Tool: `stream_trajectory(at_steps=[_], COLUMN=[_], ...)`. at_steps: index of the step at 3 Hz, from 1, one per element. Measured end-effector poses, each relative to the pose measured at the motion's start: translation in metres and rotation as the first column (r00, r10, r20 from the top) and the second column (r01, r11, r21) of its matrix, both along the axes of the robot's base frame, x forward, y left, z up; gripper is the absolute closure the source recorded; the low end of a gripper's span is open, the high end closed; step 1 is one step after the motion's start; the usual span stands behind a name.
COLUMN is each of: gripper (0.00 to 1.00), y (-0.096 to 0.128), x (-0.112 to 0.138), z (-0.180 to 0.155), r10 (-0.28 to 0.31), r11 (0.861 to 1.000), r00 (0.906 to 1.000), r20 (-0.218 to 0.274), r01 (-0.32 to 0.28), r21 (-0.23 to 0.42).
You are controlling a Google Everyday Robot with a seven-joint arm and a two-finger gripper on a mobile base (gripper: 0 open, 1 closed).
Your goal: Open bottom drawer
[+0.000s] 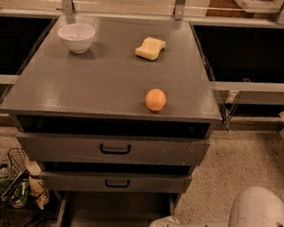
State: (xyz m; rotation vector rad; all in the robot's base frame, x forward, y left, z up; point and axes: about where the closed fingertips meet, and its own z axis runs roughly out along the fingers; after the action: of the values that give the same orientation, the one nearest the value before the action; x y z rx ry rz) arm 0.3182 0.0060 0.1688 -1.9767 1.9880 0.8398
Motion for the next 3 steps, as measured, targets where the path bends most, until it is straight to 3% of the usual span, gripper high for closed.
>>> stream_trajectory(at_steps=[1, 2, 3], gripper=[0.0, 0.0, 0.0], y=[0.003, -0.005, -0.005], x=[0.0, -0.011, -0.011], z=[0.002, 0.008, 0.008], r10=[-0.02, 0.011, 0.011], r11=[1.0, 0.998, 0.998], r00=[0.9996, 0.9997, 0.9997], r20=[-0.017, -0.022, -0.022], r01=[0.021, -0.01, -0.01], r21=[0.021, 0.061, 0.061])
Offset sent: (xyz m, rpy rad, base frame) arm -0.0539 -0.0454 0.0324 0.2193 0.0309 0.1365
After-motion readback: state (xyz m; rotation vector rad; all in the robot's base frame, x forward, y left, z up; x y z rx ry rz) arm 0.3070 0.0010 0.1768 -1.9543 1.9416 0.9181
